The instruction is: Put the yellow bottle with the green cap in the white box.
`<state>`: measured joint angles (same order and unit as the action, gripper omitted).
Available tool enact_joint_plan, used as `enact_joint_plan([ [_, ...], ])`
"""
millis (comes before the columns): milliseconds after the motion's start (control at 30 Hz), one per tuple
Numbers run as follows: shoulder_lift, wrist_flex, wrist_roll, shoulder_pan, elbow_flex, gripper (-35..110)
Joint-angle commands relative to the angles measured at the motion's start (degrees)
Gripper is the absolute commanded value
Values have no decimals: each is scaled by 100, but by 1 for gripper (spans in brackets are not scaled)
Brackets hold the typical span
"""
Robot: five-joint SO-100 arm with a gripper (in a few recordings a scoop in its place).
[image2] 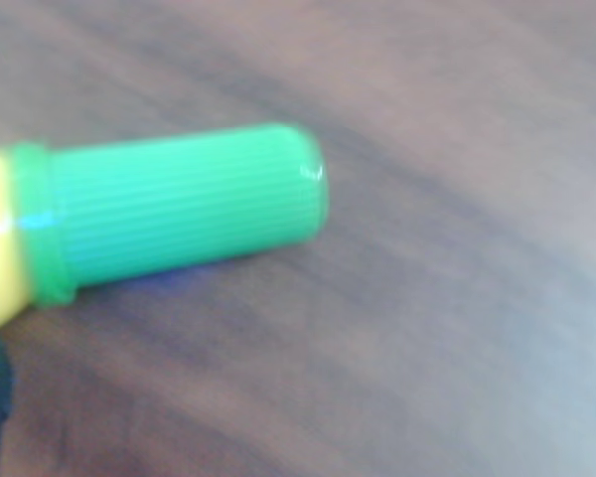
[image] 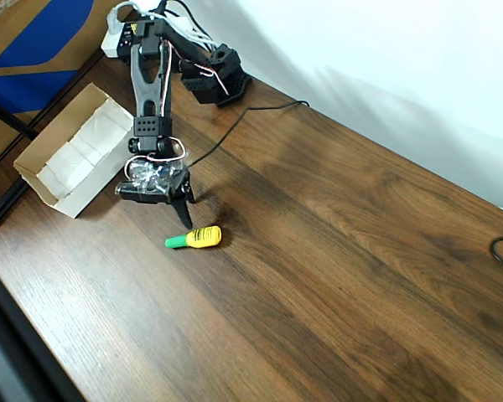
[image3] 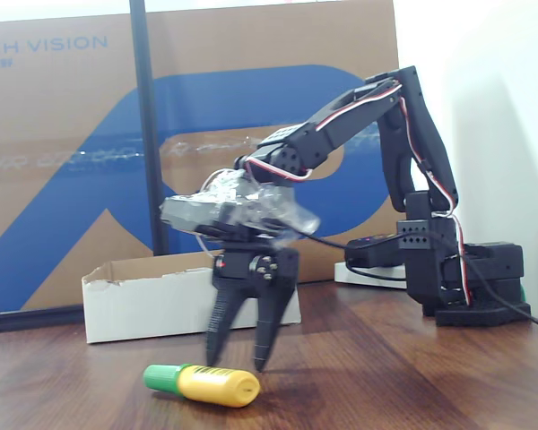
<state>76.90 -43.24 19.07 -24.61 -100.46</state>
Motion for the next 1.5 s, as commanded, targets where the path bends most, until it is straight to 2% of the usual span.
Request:
enact_joint_plan([
  [0, 650, -255, 26, -70, 176, 32],
  [267, 1151, -1371, -316, -149, 220, 32],
  [433, 1204, -1503, -756, -62, 88, 31],
  [500, 1204, -1406, -905, 0, -26, 31],
  [633, 1301, -211, -905, 237, -448, 31],
  [767, 1037, 325, -747, 299, -176, 31],
  [1133, 79, 325, -369, 193, 826, 31],
  [1467, -615, 70, -431, 149, 1600, 31],
])
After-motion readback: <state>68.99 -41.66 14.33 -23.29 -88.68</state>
